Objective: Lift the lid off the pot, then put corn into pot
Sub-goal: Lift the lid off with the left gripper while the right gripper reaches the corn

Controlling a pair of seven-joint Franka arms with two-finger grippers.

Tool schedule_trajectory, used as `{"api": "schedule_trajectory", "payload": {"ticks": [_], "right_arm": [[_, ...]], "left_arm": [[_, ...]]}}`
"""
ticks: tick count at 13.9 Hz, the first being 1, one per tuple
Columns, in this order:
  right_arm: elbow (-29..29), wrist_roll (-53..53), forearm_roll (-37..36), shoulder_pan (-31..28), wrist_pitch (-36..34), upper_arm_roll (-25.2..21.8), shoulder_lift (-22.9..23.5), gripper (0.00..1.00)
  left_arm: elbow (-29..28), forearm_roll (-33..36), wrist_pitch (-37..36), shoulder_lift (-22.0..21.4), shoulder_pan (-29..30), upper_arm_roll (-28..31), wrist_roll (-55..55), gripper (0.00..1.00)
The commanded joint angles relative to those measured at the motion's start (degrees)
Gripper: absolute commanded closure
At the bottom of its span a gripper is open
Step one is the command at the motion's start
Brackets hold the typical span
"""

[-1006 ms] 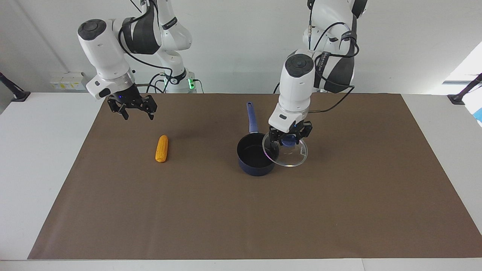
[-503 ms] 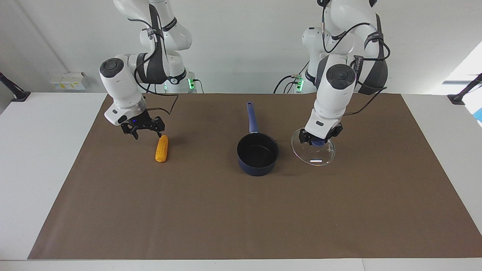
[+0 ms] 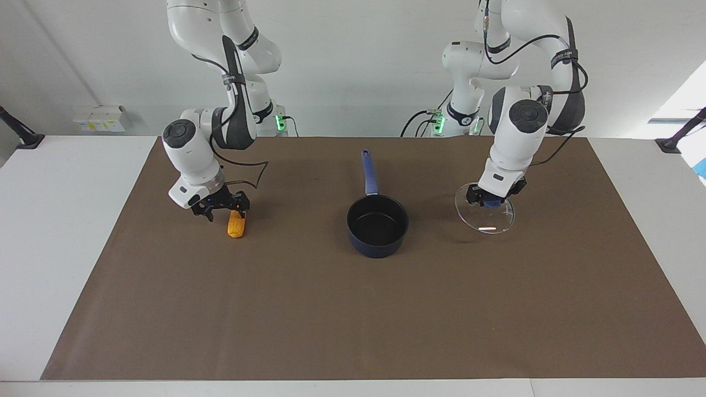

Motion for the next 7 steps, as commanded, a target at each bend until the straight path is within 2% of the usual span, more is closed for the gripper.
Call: {"api": "schedule_trajectory", "payload": {"ticks": [1, 3, 4, 6, 7], "right_arm": [[-1.17, -1.75, 0.23, 0.02, 0.77, 0.2, -0.58, 0.34], [-1.17, -1.32, 0.32, 0.11, 0.77, 0.38, -0.58, 0.65], [-1.17, -1.05, 0.32, 0.89, 0.77, 0.38, -0.58, 0.72], [-1.17, -1.05, 0.32, 1.34, 0.77, 0.38, -0.58, 0.76], [-1.17, -1.05, 0.41, 1.34, 0.77, 0.38, -0.58, 0.84]], "left_arm": [[-6.86, 2.17, 4.44, -4.48, 2.28, -0.49, 1.24, 1.0], [-9.05, 2.52, 6.9, -4.83, 4.65, -0.49, 2.46, 1.0], [-9.94, 2.52, 8.39, -4.83, 5.62, -0.49, 3.08, 1.0], [-11.61, 2.7, 11.03, -4.74, 7.9, -0.66, 5.27, 1.0], [-12.05, 2.79, 11.56, -4.48, 8.69, -0.49, 6.59, 1.0]]}}
